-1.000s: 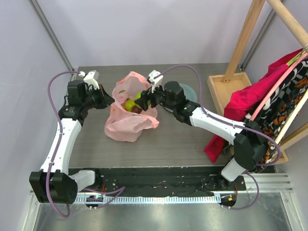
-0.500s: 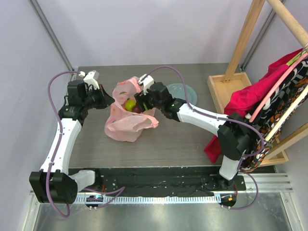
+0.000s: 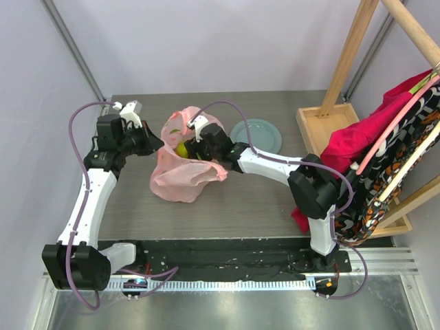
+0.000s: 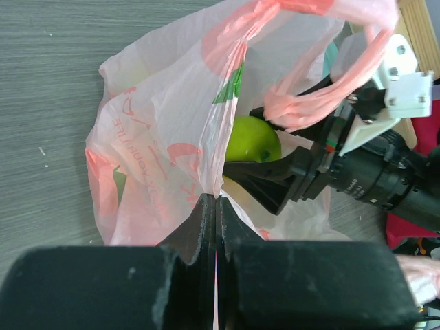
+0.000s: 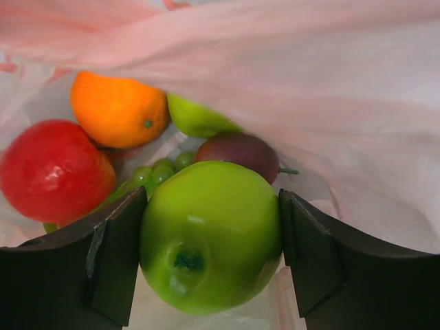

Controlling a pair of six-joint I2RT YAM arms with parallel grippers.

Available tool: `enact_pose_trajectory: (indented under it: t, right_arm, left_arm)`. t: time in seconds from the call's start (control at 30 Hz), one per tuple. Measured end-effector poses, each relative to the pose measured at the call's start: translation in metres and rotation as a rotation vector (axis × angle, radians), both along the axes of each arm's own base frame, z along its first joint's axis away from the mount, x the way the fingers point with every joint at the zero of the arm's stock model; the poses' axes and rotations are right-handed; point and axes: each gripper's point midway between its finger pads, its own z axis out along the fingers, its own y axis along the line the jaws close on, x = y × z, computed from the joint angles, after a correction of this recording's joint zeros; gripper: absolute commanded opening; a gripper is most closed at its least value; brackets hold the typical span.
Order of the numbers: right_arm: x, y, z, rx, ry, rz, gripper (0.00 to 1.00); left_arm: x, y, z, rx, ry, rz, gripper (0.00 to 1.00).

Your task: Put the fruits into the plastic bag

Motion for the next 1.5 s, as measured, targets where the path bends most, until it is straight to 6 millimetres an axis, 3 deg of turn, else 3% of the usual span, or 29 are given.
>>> enact_pose_trajectory:
  t: [0.03,0.1,0.17,0.23,0.53,0.67,0.77,0.87,1.07,1.3,1.5]
  right_arm:
    - [0.000,-0.001,-0.004,-0.009,0.008,-0.002,0.57]
    - [0.000,-0.001,-0.007,-0.016,0.016,-0.004,0.63]
    - [0.000,-0.001,-0.009,-0.016,0.019,-0.005,0.85]
    - [0.000,-0.001,-0.008,-0.013,0.020,-0.007,0.92]
    - [-0.001,0.001,-0.005,0.007,0.017,-0.006,1.00]
    - [-0.012,-0.006,0.007,0.035,0.015,0.007,1.00]
    - [-0.028,-0.017,0.029,0.080,0.003,0.019,1.00]
    - [-0.041,-0.028,0.068,0.154,-0.048,0.031,1.00]
    - [-0.050,-0.034,0.128,0.277,-0.151,0.046,0.97]
    - [-0.045,-0.040,0.127,0.264,-0.185,0.017,0.91]
    - [-0.024,-0.044,0.123,0.209,-0.232,-0.060,0.87]
  left_arm:
    - [0.000,0.000,0.000,0.000,0.000,0.000,0.00]
    - [0.000,0.000,0.000,0.000,0.000,0.000,0.00]
    - [0.000,0.000,0.000,0.000,0.000,0.000,0.00]
    - [0.000,0.000,0.000,0.000,0.000,0.000,0.00]
    - [0.000,0.000,0.000,0.000,0.000,0.000,0.00]
    - [0.000,0.000,0.000,0.001,0.000,0.001,0.00]
    - [0.000,0.000,0.000,0.001,0.000,0.001,0.00]
    - [0.000,0.000,0.000,0.001,0.000,0.001,0.00]
    - [0.000,0.000,0.000,0.001,0.001,0.001,0.00]
    - [0.000,0.000,0.000,0.001,0.001,0.001,0.00]
    - [0.000,0.000,0.000,0.001,0.001,0.002,0.00]
